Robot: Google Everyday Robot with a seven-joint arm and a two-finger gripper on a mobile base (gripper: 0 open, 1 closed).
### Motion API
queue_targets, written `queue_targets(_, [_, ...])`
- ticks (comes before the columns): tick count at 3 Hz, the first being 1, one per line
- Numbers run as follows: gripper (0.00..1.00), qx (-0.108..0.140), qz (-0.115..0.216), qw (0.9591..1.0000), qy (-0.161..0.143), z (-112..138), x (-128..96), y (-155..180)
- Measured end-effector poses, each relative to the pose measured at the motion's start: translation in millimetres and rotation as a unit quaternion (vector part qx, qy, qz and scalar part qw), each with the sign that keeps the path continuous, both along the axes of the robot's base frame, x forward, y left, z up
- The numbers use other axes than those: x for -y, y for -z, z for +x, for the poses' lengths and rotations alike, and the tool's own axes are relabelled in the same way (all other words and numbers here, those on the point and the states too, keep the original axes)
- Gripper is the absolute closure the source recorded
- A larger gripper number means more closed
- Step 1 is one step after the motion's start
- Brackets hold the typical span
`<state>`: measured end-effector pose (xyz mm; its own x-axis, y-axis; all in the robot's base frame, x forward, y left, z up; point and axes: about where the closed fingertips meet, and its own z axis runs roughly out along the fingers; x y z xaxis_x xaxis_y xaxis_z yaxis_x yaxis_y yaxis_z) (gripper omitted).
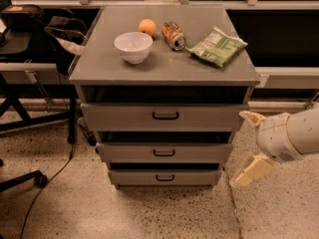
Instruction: Open middle drawer
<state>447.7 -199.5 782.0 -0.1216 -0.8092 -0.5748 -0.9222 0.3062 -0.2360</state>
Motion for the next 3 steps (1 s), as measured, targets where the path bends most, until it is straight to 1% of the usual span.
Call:
queue_targets(1, [0.00, 0.018, 0.032, 0.9993, -0.009, 10, -7, 12])
queue_targets(2, [0.00, 0.041, 0.056, 0.9976, -0.008, 30, -16, 31])
queue_targets(3, [0.04, 0.045, 0.069, 0.9966, -0.001, 45, -23, 48])
